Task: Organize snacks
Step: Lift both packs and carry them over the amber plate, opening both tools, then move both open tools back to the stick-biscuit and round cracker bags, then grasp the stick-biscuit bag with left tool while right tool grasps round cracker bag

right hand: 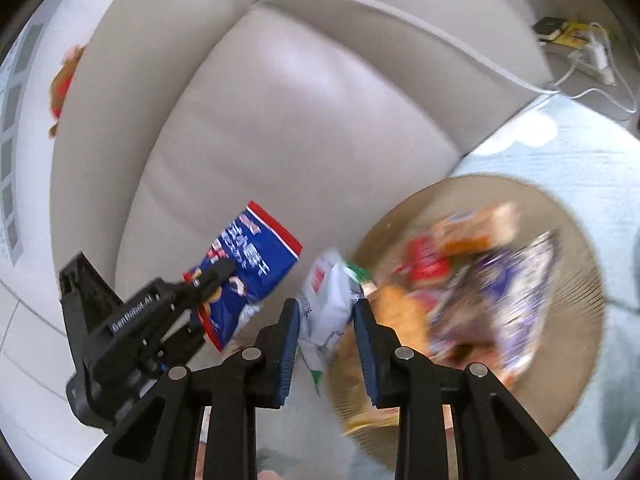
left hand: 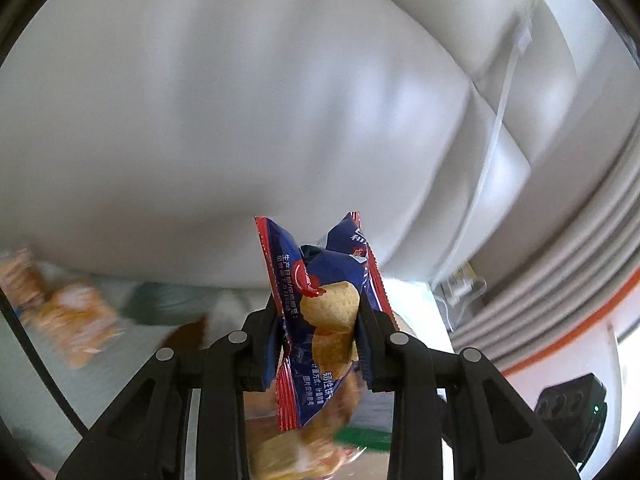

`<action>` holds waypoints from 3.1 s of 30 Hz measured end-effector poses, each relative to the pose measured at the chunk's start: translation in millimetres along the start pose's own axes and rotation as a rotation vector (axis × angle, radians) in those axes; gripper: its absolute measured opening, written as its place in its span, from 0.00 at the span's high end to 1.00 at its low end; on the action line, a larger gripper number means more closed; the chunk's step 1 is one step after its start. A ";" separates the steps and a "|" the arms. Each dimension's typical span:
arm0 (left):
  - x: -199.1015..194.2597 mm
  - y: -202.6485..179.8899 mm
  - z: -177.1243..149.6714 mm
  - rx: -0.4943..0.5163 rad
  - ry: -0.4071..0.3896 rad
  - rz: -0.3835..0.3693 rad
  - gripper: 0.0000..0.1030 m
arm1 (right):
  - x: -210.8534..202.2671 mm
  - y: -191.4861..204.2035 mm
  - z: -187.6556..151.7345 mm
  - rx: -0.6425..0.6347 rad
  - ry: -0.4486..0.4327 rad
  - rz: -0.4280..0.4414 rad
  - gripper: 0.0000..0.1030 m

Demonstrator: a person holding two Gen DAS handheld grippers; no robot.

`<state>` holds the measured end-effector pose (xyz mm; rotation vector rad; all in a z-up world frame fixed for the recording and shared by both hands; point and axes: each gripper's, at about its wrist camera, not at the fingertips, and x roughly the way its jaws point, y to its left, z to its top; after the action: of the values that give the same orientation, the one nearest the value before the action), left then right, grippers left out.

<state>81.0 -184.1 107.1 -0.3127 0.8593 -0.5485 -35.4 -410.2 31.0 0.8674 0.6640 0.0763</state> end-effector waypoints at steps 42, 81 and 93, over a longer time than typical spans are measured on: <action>-29.8 133.4 16.3 0.020 0.127 0.363 0.33 | 108.9 144.6 -38.1 -0.415 0.265 -0.109 0.34; -70.7 266.8 -5.7 -0.037 0.111 0.295 0.29 | 301.3 158.6 -124.1 -0.837 0.525 -0.227 0.15; -50.7 283.2 -11.1 -0.062 0.081 0.220 0.32 | 317.8 156.1 -123.1 -0.945 0.564 -0.142 0.00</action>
<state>138.6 76.4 -1.3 -0.2497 0.9772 -0.3321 179.2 -121.4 -74.0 -0.1351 1.0792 0.4778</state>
